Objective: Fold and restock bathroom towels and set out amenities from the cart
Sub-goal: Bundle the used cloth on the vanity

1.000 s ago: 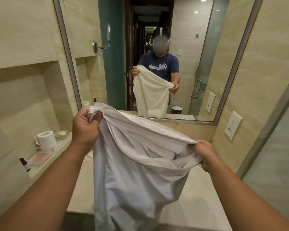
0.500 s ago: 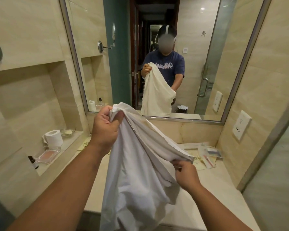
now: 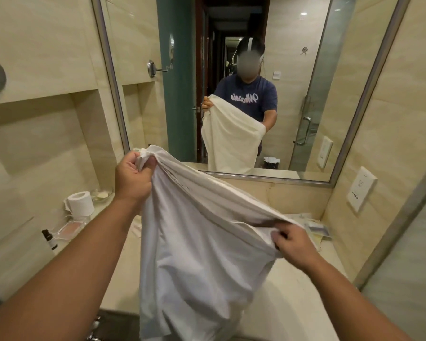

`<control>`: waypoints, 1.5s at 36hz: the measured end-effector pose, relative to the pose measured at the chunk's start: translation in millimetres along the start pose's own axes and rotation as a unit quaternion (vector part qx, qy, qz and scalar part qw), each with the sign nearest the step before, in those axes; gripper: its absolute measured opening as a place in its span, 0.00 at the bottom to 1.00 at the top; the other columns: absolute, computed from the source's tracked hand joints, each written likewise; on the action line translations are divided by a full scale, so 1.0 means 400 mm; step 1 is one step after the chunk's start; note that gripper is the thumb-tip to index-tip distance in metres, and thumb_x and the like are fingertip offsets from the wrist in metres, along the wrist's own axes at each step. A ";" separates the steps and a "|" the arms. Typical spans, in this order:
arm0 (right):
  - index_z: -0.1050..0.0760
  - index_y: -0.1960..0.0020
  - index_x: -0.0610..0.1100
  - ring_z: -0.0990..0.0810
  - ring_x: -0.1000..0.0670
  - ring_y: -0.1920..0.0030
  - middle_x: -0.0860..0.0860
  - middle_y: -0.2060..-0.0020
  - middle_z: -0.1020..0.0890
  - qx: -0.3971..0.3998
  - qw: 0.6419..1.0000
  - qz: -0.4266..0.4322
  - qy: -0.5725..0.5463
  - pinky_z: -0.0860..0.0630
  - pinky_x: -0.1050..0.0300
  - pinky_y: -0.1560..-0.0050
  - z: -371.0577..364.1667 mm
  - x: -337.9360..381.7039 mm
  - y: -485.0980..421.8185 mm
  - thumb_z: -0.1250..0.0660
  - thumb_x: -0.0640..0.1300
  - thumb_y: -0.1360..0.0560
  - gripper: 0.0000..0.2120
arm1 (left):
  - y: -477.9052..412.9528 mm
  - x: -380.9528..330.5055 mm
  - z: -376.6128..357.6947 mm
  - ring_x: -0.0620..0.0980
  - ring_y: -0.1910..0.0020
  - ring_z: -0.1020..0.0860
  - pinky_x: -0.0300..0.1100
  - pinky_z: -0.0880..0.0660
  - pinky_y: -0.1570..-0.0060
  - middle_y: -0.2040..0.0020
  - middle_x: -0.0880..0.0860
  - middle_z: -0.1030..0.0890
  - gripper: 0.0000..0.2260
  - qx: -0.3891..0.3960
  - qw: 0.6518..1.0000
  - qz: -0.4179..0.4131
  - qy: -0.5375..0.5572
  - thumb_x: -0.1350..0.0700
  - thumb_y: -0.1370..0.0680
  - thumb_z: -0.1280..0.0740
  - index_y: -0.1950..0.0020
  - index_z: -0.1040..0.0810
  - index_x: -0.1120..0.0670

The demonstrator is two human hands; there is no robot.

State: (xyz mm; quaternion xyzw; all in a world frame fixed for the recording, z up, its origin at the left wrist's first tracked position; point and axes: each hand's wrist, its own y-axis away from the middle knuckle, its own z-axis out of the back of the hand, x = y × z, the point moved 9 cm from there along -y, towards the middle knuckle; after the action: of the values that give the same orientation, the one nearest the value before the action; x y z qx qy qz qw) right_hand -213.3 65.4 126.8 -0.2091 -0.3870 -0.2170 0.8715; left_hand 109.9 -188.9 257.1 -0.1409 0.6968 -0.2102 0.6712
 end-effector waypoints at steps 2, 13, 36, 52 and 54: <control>0.25 0.70 0.47 0.33 0.54 0.70 0.57 0.74 0.31 -0.026 0.996 0.022 -0.079 0.39 0.56 0.68 0.053 0.029 -0.009 0.33 0.48 0.28 0.13 | -0.019 0.010 0.021 0.44 0.64 0.31 0.41 0.31 0.60 0.63 0.47 0.26 0.13 -0.030 0.999 -0.001 -0.027 0.52 0.19 0.28 0.61 0.28 0.49; 0.28 0.63 0.60 0.25 0.61 0.62 0.64 0.67 0.27 -0.017 0.959 0.204 0.196 0.32 0.67 0.64 0.116 0.185 0.028 0.23 0.69 0.35 0.18 | -0.079 0.015 0.027 0.50 0.62 0.29 0.44 0.31 0.60 0.61 0.50 0.25 0.14 -0.090 0.993 0.006 -0.079 0.47 0.20 0.29 0.54 0.25 0.58; 0.20 0.64 0.50 0.17 0.44 0.62 0.48 0.66 0.16 -0.204 0.968 -0.087 0.118 0.17 0.43 0.58 0.351 0.114 -0.027 0.23 0.51 0.28 0.10 | -0.075 -0.114 -0.020 0.59 0.58 0.25 0.47 0.33 0.58 0.57 0.57 0.23 0.10 0.012 0.965 -0.105 -0.241 0.51 0.16 0.35 0.45 0.26 0.58; 0.19 0.51 0.44 0.20 0.43 0.54 0.45 0.55 0.17 -0.360 0.932 0.048 0.008 0.27 0.54 0.59 0.564 0.386 -0.065 0.34 0.35 0.25 0.08 | -0.122 -0.330 -0.018 0.49 0.45 0.25 0.37 0.21 0.52 0.41 0.49 0.22 0.21 -0.097 0.989 0.017 -0.106 0.62 0.27 0.23 0.38 0.27 0.51; 0.21 0.51 0.46 0.17 0.43 0.56 0.46 0.55 0.17 -0.308 0.935 -0.033 -0.175 0.18 0.51 0.63 0.555 0.362 -0.089 0.33 0.35 0.23 0.07 | -0.112 -0.364 -0.024 0.51 0.43 0.23 0.44 0.16 0.52 0.39 0.50 0.22 0.23 -0.083 0.989 -0.017 -0.119 0.62 0.26 0.23 0.37 0.30 0.49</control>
State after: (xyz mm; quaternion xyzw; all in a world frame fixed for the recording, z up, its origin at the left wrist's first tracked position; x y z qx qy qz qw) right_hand -274.3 123.2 380.6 -0.4892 -0.4539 -0.3139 0.6754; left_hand 105.1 -157.5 406.3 -0.2320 0.6245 -0.1446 0.7316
